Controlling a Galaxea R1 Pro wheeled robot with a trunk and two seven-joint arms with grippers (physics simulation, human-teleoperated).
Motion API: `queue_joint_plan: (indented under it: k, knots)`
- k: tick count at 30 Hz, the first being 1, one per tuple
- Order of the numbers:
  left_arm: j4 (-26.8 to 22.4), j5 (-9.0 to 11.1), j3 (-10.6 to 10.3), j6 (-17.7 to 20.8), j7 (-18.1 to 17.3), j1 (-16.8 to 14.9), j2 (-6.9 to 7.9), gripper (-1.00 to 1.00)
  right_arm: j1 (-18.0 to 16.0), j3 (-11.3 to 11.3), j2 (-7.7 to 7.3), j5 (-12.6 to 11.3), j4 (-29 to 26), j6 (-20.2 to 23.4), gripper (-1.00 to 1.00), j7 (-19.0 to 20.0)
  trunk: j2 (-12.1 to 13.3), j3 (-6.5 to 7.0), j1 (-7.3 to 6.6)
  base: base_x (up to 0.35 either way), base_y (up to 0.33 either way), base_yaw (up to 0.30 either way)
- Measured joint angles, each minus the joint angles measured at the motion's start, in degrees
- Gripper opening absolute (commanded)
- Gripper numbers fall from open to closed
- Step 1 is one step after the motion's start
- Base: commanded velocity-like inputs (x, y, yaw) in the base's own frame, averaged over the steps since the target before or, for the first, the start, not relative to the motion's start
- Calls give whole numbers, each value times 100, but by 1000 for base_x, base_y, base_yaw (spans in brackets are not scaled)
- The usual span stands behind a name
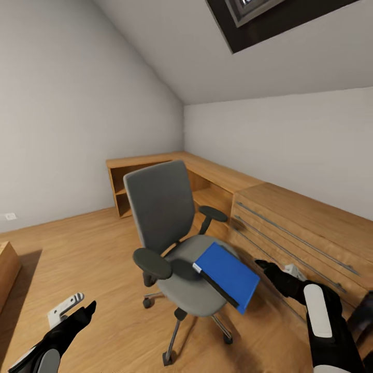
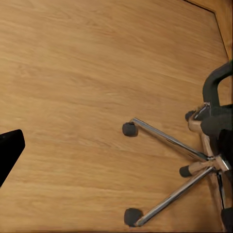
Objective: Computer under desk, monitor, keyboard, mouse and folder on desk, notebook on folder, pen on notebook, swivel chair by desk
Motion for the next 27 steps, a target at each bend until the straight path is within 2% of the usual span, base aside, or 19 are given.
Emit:
queue_joint_plan:
  k: [3,4,6,8,9,13,18,27]
  knots:
    - [-6,-1,2,3,-1,0,7,100,0,-51,-14,-224,216,179,100,8,0,0,-1,-197,151,-299]
    - [-8,0,5,8,-4,0,17,100,-1,-79,-44,-362,301,260,100,9,0,0,-1,-66,52,-299]
    - [-11,-2,55,15,-8,0,32,100,-2,-135,-191,-830,556,404,100,12,0,0,-2,-38,30,-299]
    - [-12,-1,71,16,-8,0,35,100,-3,-151,-252,-1052,678,434,100,12,0,0,-3,-22,18,-299]
    - [-12,-1,83,16,-9,0,37,100,-2,-153,-312,-1256,792,449,100,13,0,0,-3,-14,11,-299]
    - [-17,5,135,17,-18,0,40,100,-3,-157,-463,-1674,992,475,100,16,0,0,-3,-7,5,-272]
    - [-21,8,253,16,-95,1,47,100,-2,-158,-520,-1811,1049,481,100,20,-159,-73,84,-2,1,-110]
    - [-23,23,300,14,-209,2,33,100,-3,-165,-531,-1867,1047,477,100,22,-520,-235,282,0,0,-18]
